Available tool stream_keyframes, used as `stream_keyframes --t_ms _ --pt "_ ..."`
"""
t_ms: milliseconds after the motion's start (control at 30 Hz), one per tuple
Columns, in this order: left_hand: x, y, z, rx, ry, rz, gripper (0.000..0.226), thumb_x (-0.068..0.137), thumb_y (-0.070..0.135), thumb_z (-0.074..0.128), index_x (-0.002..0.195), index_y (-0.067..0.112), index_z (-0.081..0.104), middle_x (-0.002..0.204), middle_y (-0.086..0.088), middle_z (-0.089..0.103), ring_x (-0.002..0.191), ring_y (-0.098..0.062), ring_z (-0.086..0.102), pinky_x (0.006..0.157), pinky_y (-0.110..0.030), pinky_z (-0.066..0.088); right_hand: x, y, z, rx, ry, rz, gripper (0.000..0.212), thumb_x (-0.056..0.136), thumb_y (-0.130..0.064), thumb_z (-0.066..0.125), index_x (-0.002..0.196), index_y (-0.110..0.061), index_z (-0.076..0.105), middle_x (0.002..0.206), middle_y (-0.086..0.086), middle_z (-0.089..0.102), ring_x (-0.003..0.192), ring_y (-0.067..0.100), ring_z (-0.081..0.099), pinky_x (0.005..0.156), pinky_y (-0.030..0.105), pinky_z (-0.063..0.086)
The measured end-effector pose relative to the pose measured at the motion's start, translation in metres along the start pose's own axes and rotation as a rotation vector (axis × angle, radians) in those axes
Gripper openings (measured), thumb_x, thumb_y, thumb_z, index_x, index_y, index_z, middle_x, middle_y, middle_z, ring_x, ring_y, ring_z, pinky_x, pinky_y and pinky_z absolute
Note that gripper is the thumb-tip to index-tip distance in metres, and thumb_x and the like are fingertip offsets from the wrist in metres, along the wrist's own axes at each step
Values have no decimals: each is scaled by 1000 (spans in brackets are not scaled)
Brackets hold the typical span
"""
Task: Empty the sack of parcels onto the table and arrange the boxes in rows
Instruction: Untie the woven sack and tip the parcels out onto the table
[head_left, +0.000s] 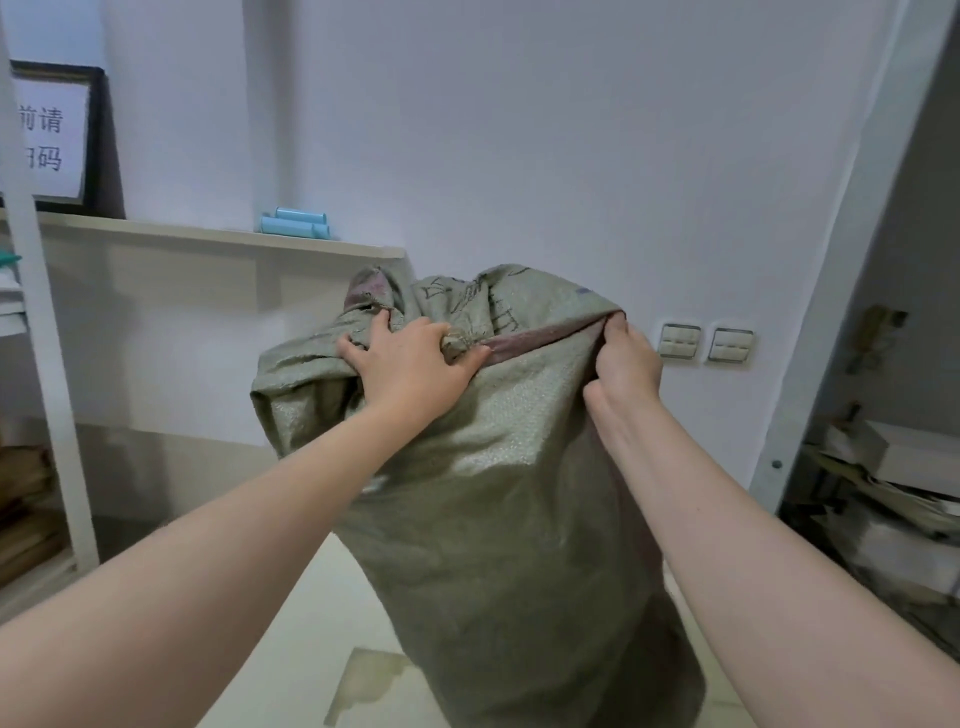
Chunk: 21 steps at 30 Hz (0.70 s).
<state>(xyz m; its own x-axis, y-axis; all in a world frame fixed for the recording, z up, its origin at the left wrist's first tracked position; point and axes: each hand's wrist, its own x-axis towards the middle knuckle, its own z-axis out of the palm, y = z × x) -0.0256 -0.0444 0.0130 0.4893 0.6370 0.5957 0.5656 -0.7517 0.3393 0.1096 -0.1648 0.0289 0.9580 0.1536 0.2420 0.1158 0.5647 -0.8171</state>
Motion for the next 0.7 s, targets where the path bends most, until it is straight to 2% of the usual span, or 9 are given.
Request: stream_keyframes --t_ms 133,200,233,333,400,433,533,633,700 --pt "-11 -11 23 -327 -21 -194 51 84 71 51 117 34 64 134 3 59 143 -31 29 111 -67 14 4 2 18 -95 -130 -144 37 100 -20 52 64 -17 57 69 -1 55 72 12 49 67 29 42" --pt "-22 -26 52 -552 -38 -308 40 80 71 56 102 37 57 119 2 64 131 -32 45 107 -62 29 4 21 21 -194 -199 -161 35 96 -27 54 63 -18 54 70 5 51 73 18 46 67 34 39" --pt "-30 -33 66 -682 -58 -358 41 78 71 58 102 38 52 115 3 64 124 -30 51 105 -58 35 4 35 20 -248 -221 -158 32 94 -30 55 65 -16 55 72 7 50 72 19 44 67 35 38" --pt "-58 -50 111 -1024 -134 -463 74 84 54 67 145 39 27 144 -3 45 131 -25 46 110 -49 37 3 80 4 -434 -276 -117 38 96 -30 55 74 1 58 74 8 52 71 19 44 67 34 38" --pt "-77 -56 136 -1096 -209 -519 90 86 50 67 152 46 6 157 -6 23 142 -28 30 115 -49 30 -3 108 -13 -587 -316 -88 38 99 -26 54 81 8 61 73 8 53 70 17 46 68 32 38" --pt "-84 -59 149 -1101 -250 -560 91 86 55 65 152 49 3 160 -7 13 147 -28 20 117 -50 24 -7 122 -22 -653 -343 -62 36 100 -23 54 81 6 64 74 8 56 71 16 48 68 31 39" --pt "-102 -76 189 -1077 -368 -703 97 69 84 55 149 54 9 163 -4 4 150 -26 8 120 -49 16 -27 162 -35 -794 -478 24 25 99 -21 56 84 -11 73 85 5 71 79 14 60 74 30 48" --pt "-116 -95 220 -1148 -449 -777 99 58 93 54 145 58 22 161 0 17 144 -23 27 118 -46 27 -43 204 -30 -987 -648 80 22 97 -23 59 95 -11 77 98 4 76 93 15 65 89 30 49" --pt "-117 -106 236 -1189 -513 -788 99 55 95 53 143 56 30 157 5 25 140 -21 35 113 -49 35 -47 231 -27 -1106 -701 77 23 96 -29 59 97 -16 78 102 1 76 103 19 66 101 40 46"
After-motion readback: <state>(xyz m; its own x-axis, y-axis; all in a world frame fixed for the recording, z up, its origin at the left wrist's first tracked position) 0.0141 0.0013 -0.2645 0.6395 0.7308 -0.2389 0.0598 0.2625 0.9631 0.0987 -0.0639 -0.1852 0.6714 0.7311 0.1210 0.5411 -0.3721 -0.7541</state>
